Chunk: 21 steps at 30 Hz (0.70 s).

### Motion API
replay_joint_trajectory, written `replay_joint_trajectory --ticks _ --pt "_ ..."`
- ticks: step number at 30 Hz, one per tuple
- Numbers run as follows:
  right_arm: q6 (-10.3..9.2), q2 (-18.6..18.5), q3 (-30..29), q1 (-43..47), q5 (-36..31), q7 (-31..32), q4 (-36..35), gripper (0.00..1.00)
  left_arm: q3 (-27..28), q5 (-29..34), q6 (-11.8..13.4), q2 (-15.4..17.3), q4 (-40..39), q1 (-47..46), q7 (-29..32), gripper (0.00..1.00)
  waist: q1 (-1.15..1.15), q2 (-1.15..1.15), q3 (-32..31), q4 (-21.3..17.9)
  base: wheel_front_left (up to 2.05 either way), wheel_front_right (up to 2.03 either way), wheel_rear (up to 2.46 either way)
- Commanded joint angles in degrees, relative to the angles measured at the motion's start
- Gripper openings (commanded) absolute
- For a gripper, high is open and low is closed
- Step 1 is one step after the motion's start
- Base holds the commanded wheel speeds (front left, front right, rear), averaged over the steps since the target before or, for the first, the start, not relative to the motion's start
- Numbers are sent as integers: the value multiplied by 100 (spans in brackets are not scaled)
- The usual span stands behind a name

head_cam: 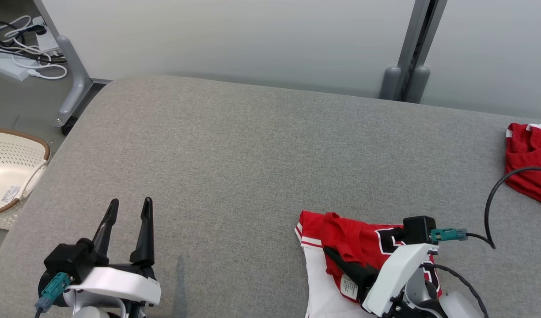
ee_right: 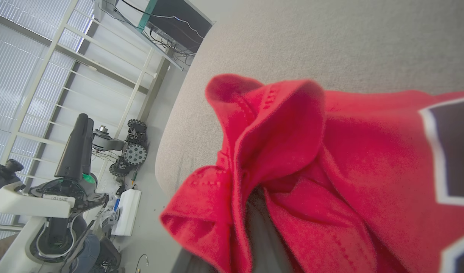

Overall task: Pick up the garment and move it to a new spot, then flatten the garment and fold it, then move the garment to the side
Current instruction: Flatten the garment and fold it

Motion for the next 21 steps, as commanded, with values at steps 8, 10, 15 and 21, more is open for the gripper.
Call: replay_joint_trajectory --ticks 8,10,15,21 --pt "14 42 241 -199 -70 -162 373 100 38 26 -26 0 65 -91 -5 100 0 0 23 1 0 0 0" --pt "14 54 303 -241 47 -210 319 100 54 36 -32 9 72 -108 -5 100 0 0 29 -13 0 0 0" --pt "14 59 541 -225 557 -70 -104 100 74 55 -42 15 85 -89 -5 100 0 0 11 -104 0 0 0" --pt "14 -260 316 -69 1322 -144 -1121 100 119 65 -47 21 55 -46 -5 100 0 0 -29 -274 0 0 0"
